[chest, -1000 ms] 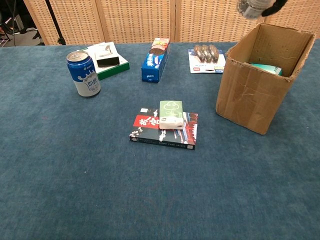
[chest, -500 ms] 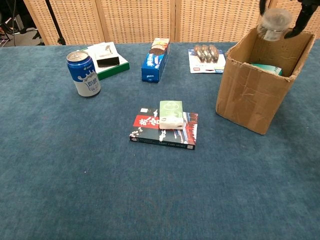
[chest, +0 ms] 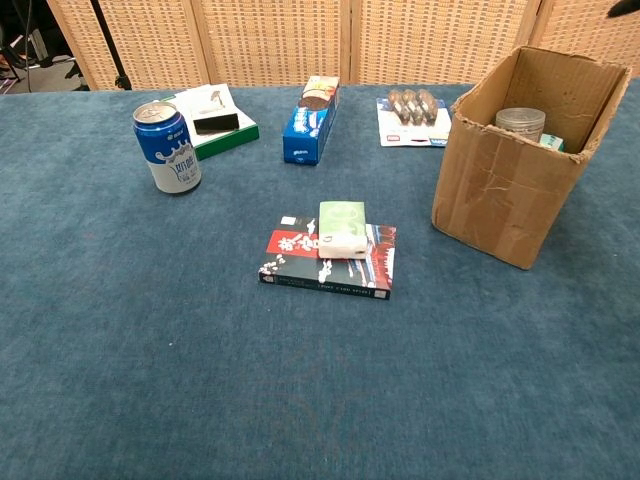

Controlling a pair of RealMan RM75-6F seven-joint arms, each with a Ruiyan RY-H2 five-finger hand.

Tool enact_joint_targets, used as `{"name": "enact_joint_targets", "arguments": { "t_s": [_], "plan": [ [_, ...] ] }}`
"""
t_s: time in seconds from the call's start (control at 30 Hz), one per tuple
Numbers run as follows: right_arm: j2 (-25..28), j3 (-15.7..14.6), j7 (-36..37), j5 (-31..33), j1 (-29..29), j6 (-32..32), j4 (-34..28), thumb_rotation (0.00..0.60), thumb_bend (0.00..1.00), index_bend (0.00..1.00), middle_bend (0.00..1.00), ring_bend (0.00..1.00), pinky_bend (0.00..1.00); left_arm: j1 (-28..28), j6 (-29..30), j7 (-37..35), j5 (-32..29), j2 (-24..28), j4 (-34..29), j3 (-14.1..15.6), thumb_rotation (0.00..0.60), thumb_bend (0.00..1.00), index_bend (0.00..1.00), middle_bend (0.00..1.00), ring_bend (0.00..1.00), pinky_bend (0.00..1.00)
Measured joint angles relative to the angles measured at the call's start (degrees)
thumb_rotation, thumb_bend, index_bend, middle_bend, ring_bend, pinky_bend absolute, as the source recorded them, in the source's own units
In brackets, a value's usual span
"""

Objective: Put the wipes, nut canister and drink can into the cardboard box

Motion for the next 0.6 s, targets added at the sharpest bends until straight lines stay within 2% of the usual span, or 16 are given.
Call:
{"name": "enact_joint_targets", "arguments": {
  "t_s": [0.17,0.3,0.43,0.6],
  "plan": [
    [3.3,-2.4,8.0,-7.7,-6.1,8.4,-2.4,0.600,0.00,0.00,0.00,0.00,0.20,-2.8,-1.5,1.6,0.2,-1.4,2.9,-1.6,0.600,0.00,0.11,0.00,0.00,0.06],
    [4.3,-5.8,15.1,-13.4,-11.9,15.6,-2.2,0.600,0.00,0.00,0.00,0.00,0.17,-6.1,-5.4,2.8,-0.3,-1.8,4.0,-2.9,0.600,0.00,0.11,0.00,0.00,0.06],
    [3.0,-8.2,18.5,-16.3,-16.9,22.3,-0.3,0.600,0.00,0.00,0.00,0.00,0.14,-11.5,-10.9,4.1,-0.2,-2.3,4.9,-4.4,0.600,0.00,0.11,0.00,0.00,0.06],
    [-1.4,-9.5,19.7,-17.0,-22.2,29.3,2.1,0.600,0.00,0.00,0.00,0.00,0.12,-16.1,-16.3,6.8,-0.8,-3.2,5.2,-5.6,0.600,0.00,0.11,0.00,0.00,0.06]
  ]
}}
